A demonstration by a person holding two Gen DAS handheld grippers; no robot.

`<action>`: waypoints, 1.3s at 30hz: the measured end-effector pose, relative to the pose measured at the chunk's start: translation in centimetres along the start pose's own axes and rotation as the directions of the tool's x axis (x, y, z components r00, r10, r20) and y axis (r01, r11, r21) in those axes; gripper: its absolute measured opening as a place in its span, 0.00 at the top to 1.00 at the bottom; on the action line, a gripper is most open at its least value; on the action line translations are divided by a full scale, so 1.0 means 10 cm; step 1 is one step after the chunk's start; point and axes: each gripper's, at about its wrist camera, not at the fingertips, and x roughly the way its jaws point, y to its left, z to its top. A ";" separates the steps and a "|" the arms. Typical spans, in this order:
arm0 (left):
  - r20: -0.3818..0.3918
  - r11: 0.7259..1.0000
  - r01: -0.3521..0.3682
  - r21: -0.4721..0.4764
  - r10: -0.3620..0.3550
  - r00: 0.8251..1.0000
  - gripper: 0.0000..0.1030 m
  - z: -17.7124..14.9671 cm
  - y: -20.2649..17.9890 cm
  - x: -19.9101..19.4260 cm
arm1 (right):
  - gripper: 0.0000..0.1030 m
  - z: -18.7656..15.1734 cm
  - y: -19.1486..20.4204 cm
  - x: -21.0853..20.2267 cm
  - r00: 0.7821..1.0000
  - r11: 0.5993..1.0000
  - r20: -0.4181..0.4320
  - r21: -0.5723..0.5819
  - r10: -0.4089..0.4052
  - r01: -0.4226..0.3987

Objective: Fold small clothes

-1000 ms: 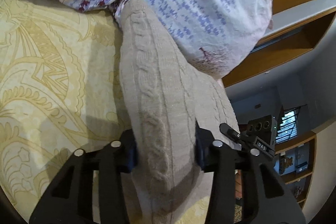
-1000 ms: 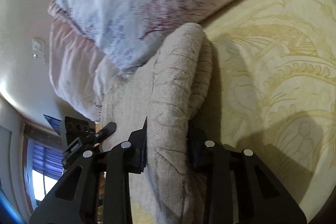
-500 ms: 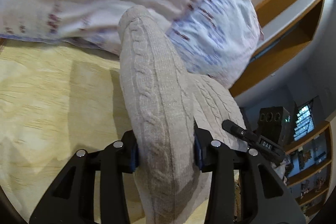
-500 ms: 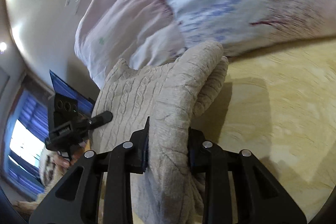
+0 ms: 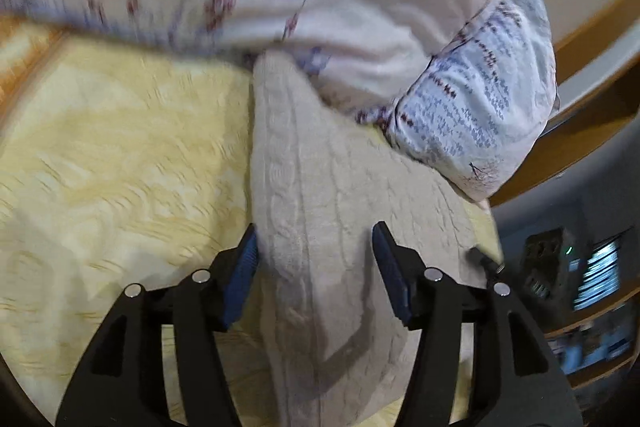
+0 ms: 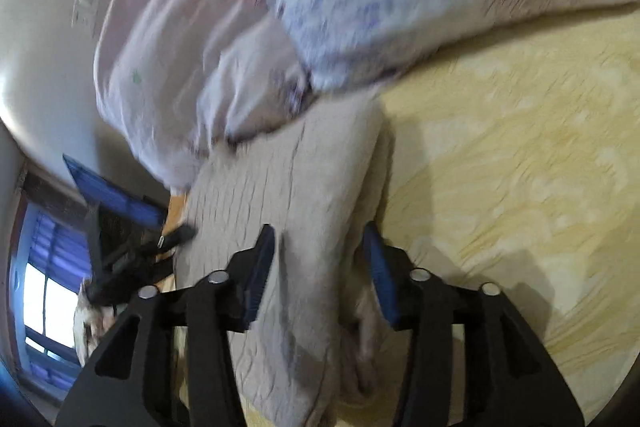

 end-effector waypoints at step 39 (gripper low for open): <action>0.179 0.797 -0.428 0.426 0.390 0.903 0.24 -0.61 -0.85 0.07 | 0.57 -0.31 0.56 0.05 0.975 0.933 0.049 -0.284 -0.217 0.221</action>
